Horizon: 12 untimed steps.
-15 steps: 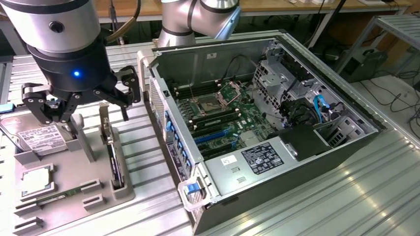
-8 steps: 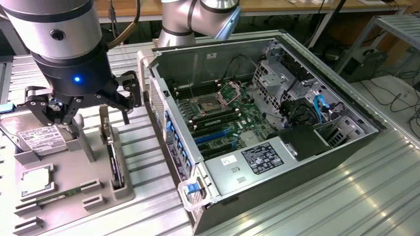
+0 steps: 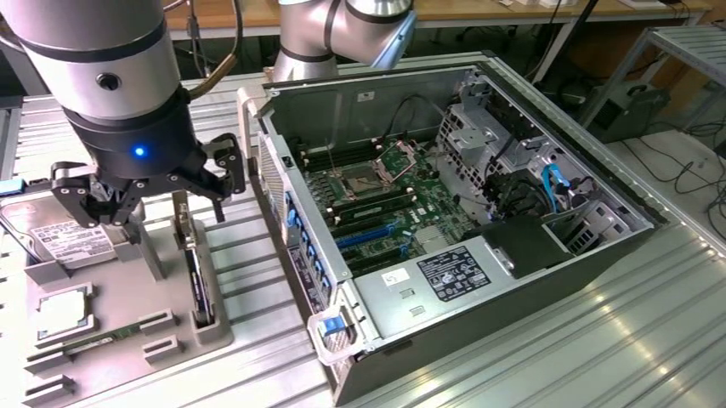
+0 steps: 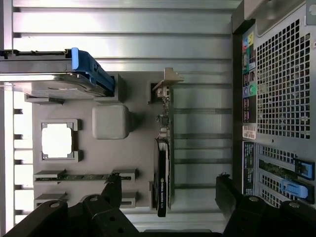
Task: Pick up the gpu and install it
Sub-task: 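Pick up the gpu and move the gpu toward the slot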
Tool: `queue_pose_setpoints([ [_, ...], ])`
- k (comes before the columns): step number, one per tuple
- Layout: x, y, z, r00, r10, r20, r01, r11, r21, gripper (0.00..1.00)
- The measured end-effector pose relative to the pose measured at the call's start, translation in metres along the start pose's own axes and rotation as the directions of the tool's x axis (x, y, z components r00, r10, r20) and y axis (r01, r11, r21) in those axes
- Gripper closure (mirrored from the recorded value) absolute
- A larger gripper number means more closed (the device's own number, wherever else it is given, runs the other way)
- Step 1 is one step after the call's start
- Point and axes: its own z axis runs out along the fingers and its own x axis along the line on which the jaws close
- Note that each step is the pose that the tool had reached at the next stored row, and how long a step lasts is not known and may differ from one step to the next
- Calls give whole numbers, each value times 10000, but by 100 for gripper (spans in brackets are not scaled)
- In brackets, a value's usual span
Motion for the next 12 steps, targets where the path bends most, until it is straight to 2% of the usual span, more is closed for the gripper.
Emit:
queue_pose_setpoints([
  [4, 1, -5, 68, 10000, -86, -5, 86, 10000, -3, 14],
  [12, 2, -51, 118, 10000, -82, -5, 82, 10000, -2, 14],
])
